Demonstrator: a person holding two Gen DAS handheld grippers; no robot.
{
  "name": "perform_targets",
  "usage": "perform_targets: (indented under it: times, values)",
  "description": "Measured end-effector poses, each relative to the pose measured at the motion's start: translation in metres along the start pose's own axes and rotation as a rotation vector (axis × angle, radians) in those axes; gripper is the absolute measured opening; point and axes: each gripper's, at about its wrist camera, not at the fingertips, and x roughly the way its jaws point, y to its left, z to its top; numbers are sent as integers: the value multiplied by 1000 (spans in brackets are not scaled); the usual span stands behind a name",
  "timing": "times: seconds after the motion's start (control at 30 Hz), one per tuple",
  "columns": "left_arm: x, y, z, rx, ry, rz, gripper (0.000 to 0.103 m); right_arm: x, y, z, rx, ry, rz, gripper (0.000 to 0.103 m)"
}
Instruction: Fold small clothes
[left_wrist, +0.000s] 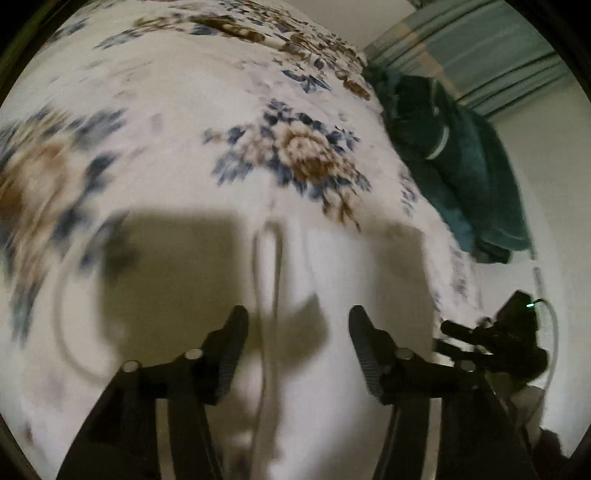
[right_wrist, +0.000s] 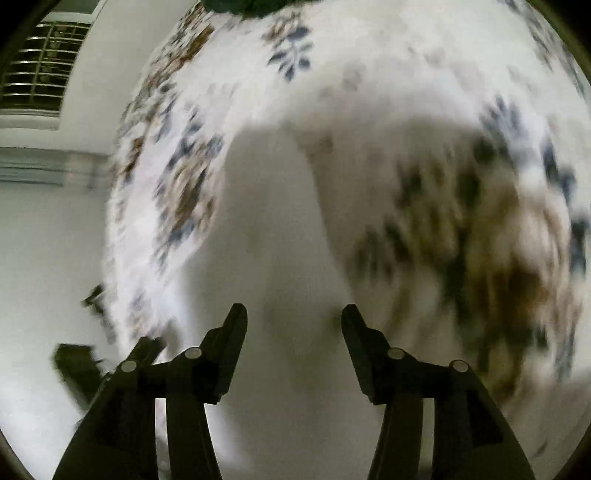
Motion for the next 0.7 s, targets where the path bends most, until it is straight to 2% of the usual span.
perform_targets:
  times: [0.07,0.2,0.27,0.3,0.37,0.5,0.6,0.67,0.7]
  values:
    - [-34,9,-45,-30,29,3,55,-10,-14,-38,6,66,9,62]
    - [-79,26,-140,-88,142,41,56,-16,-53,-135,27,247,-19,62]
    - [-87,33,-179,-125,189,42,59,-19,-80,-189,49,308,-56,63]
    - [-89,39,-203,-155,210,42,59,-18,-94,-212,63,333,-68,67]
    - [-86,46,-233,-200,235,35,60,-13,-119,-243,104,357,-76,68]
    - [-67,51,-274,-273,273,-29,60,4,-153,-272,149,353,-35,68]
    - [-45,39,-290,-239,283,-121,65,24,-166,-281,198,364,88,75]
    - [-35,34,-293,-224,282,-142,65,38,-172,-285,267,374,222,75]
    - [-34,31,-294,-221,271,-150,65,42,-172,-286,277,378,253,75]
